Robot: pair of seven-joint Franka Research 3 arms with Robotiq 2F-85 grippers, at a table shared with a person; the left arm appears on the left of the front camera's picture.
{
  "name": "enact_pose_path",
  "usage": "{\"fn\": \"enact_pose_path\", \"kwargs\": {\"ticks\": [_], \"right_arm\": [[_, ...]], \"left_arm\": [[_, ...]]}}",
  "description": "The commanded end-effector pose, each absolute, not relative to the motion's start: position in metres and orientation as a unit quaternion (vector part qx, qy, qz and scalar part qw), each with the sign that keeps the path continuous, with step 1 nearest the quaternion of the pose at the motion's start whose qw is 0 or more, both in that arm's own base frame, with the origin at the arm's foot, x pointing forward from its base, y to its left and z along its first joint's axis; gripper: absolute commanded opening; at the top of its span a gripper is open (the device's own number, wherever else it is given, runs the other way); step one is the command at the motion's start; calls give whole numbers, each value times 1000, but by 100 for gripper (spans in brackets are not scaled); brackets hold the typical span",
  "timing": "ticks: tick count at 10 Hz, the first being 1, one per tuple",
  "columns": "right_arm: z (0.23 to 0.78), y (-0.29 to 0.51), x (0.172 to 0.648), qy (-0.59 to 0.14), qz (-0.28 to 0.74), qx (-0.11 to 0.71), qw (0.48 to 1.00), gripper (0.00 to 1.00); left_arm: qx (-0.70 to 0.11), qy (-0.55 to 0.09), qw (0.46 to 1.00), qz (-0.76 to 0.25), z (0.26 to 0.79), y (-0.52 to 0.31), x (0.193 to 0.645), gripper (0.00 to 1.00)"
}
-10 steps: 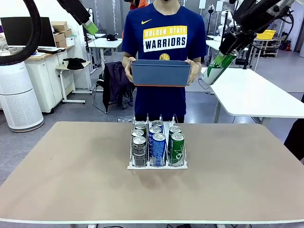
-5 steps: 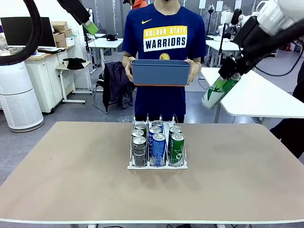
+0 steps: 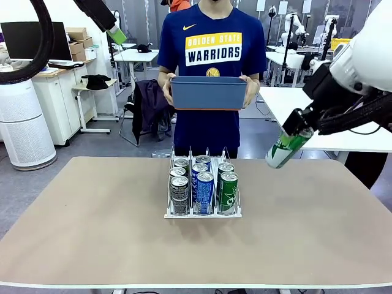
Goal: Fill the beverage cans into the dispenser.
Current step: Place the picked Sprite in the line of the Automatic Can Dispenser with the same cans.
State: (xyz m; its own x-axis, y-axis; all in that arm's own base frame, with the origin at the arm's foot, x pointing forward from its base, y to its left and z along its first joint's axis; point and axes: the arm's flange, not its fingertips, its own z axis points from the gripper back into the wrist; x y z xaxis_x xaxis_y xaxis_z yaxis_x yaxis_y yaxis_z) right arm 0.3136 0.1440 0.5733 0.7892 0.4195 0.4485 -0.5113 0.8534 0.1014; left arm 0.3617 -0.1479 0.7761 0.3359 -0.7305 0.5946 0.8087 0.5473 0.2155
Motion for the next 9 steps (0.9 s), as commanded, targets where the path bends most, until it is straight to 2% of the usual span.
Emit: {"fn": "enact_pose_path", "kwargs": {"ticks": [1, 2, 5, 7, 9], "right_arm": [[562, 134, 327, -202, 276, 154, 927, 58], [573, 144, 314, -210, 248, 109, 939, 58], [573, 144, 314, -210, 248, 109, 939, 58], [558, 154, 316, -204, 279, 96, 933, 58], [536, 165, 321, -224, 259, 105, 934, 58]], "left_arm": [[-58, -325, 817, -473, 777, -145, 361, 100], [-58, -325, 817, -473, 777, -145, 361, 100], [-58, -325, 817, -473, 777, -145, 361, 100], [-58, -325, 817, -473, 777, -145, 361, 100], [-58, -325, 817, -473, 777, -145, 361, 100]]}}
